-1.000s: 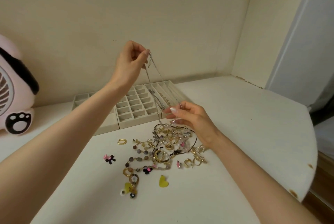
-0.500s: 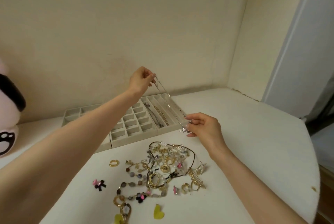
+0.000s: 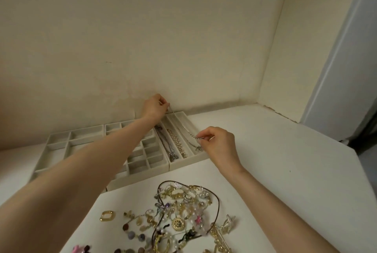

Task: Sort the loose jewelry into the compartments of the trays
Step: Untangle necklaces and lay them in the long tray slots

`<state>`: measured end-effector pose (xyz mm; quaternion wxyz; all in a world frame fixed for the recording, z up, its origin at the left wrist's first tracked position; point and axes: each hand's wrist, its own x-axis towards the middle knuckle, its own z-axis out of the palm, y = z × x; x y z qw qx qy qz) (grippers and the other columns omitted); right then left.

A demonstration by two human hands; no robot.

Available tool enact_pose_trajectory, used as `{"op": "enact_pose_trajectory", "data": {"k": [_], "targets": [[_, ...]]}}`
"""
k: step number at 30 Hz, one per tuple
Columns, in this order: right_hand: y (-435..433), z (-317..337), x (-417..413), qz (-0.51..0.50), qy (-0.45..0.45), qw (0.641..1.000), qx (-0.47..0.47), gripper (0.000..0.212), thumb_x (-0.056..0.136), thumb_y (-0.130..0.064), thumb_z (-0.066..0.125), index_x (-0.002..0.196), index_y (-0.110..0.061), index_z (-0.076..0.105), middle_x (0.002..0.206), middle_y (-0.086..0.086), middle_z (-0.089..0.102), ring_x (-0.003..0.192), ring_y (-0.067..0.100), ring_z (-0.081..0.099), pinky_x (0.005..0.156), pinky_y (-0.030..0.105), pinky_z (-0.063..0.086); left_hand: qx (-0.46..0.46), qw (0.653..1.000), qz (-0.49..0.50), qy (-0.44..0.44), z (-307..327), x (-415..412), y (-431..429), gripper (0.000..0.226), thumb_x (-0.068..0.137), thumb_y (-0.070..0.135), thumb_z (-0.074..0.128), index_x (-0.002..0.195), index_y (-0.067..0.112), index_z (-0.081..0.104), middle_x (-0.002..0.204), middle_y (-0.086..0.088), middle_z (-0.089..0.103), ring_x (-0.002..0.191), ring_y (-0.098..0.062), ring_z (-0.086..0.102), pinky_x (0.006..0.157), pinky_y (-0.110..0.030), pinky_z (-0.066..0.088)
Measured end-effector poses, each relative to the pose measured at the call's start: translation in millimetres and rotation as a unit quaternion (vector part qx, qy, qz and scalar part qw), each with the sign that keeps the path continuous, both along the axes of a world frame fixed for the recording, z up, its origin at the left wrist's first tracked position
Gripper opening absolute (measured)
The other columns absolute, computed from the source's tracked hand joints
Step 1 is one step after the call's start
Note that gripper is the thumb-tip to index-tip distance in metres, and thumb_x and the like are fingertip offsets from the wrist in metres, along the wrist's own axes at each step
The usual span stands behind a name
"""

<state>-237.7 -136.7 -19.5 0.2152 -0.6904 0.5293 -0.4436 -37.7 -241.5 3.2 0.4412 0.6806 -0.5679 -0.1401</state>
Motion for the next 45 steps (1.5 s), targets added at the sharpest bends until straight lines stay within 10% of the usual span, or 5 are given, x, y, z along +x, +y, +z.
{"op": "enact_pose_trajectory", "data": {"k": [29,45], "targets": [[68.8,0.9,-15.5,0.066,0.042,0.995,0.064,0.012,0.082,-0.014,0.07,0.079,-0.025,0.073,0.073,-0.012,0.066,0.07,0.0,0.059,0.072,0.021,0.048,-0.063,0.982,-0.157,-0.084,-12.0,-28.3,146.2,0.009,0.088,0.019,0.06,0.096,0.014,0.062,0.083,0.008,0.061,0.068,-0.002,0.052,0.064,-0.021,0.042],[87.3,-2.2,-5.8,0.052,0.3,0.952,0.045,0.006,0.083,-0.033,0.067,0.085,-0.027,0.069,0.084,-0.016,0.061,0.086,0.008,0.058,0.066,0.023,0.037,0.068,0.931,-0.253,-0.254,-11.8,-32.0,199.0,0.019,0.082,0.022,0.069,0.099,0.02,0.062,0.097,0.007,0.065,0.068,0.002,0.047,0.068,-0.019,0.043]]}}
